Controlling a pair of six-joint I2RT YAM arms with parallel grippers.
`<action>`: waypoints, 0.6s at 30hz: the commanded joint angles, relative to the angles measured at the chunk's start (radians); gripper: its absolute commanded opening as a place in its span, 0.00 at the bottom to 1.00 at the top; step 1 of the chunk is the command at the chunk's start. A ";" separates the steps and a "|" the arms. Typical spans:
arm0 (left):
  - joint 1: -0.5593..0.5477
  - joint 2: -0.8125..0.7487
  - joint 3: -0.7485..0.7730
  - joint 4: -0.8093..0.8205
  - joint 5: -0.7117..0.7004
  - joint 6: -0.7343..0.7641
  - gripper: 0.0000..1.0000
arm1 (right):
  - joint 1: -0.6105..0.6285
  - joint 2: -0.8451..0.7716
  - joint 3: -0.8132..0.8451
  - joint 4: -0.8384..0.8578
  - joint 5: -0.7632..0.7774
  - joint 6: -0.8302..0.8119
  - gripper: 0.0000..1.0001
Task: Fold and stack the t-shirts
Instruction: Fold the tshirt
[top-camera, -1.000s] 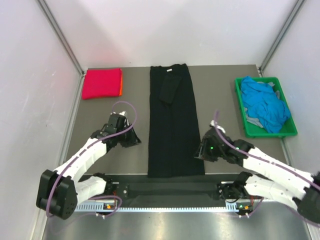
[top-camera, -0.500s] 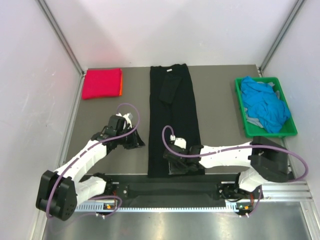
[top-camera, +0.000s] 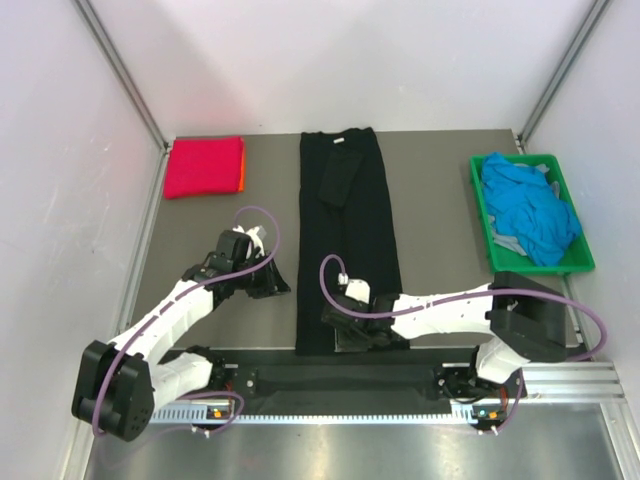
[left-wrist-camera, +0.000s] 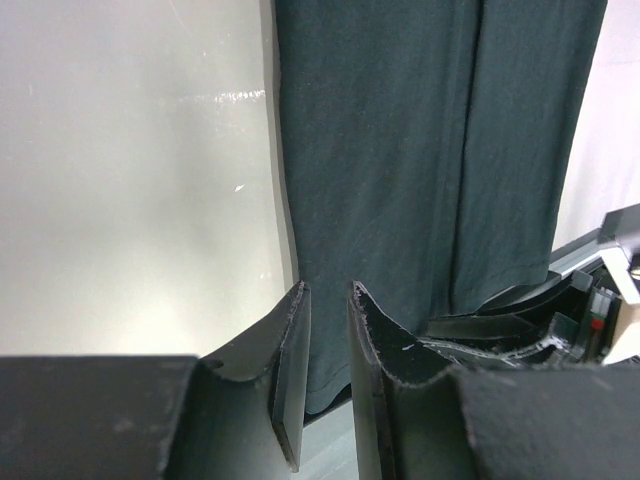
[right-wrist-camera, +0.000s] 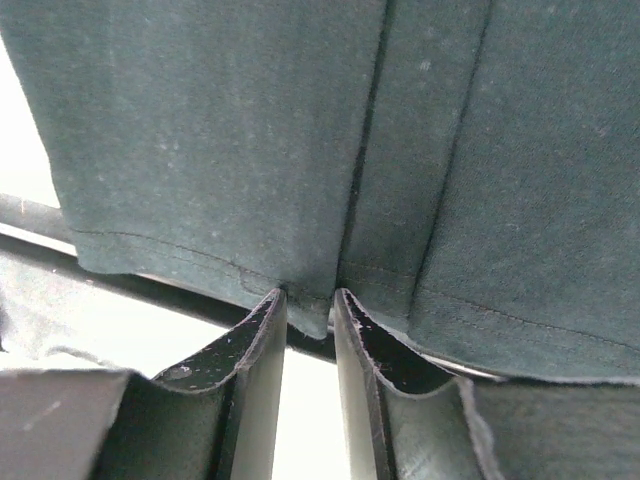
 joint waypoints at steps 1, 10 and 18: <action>0.005 -0.024 0.007 0.047 0.005 0.020 0.27 | 0.019 0.023 0.049 0.005 0.028 0.016 0.27; 0.005 -0.028 0.008 0.038 -0.021 0.017 0.27 | 0.036 -0.046 0.079 -0.123 0.134 0.021 0.00; 0.005 -0.034 0.010 0.018 -0.056 0.017 0.29 | 0.038 -0.101 0.029 -0.150 0.154 0.042 0.00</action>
